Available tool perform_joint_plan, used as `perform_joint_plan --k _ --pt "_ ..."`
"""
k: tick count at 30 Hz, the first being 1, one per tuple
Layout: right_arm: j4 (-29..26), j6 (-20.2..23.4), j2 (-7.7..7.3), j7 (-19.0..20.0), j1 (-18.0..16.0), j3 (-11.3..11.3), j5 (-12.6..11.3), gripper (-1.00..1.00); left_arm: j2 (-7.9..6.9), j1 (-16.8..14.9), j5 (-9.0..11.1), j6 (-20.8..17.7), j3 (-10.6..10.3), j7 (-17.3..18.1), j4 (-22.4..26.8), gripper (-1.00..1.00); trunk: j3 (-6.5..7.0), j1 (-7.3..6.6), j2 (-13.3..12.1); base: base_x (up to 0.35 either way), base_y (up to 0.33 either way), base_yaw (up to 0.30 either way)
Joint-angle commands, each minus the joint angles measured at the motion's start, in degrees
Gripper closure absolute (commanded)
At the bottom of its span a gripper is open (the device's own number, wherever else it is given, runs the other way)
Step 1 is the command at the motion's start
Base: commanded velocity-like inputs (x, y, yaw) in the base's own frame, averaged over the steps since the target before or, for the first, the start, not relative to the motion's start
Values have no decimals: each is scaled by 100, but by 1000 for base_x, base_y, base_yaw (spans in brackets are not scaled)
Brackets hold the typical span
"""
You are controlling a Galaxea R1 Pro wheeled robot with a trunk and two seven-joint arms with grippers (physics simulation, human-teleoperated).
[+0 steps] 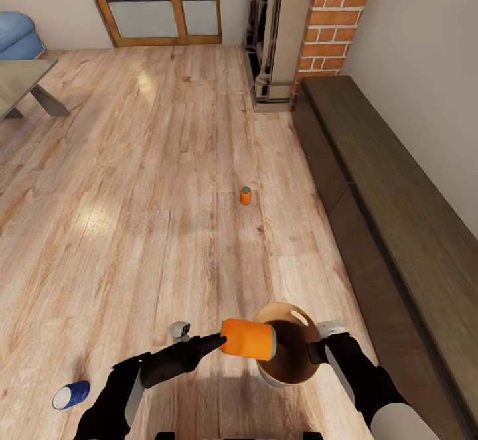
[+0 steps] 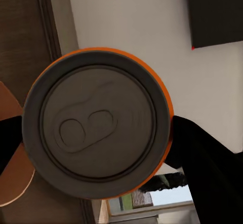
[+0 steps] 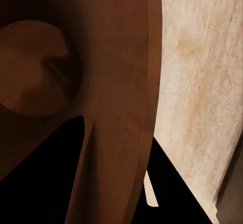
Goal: Put the three can of soda from the living room inside the tash can in the kitchen.
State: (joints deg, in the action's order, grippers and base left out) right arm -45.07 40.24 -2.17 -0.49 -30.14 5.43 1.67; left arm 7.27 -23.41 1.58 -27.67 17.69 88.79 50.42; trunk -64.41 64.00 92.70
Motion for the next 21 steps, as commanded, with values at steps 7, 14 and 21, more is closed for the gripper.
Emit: perform_joint_plan --k 7,14,21 --pt "126 -10 16 5 -15 2 -62 100 19 1 10 444 -2 -724 2 100 0 0 0 0 0 0" --pt "305 -20 105 5 -111 2 -62 100 20 0 3 510 -3 -1100 -8 100 0 0 0 0 0 0" --pt "329 -22 126 5 -123 2 -62 100 25 -3 -4 518 -240 -1357 -17 100 0 0 0 0 0 0"
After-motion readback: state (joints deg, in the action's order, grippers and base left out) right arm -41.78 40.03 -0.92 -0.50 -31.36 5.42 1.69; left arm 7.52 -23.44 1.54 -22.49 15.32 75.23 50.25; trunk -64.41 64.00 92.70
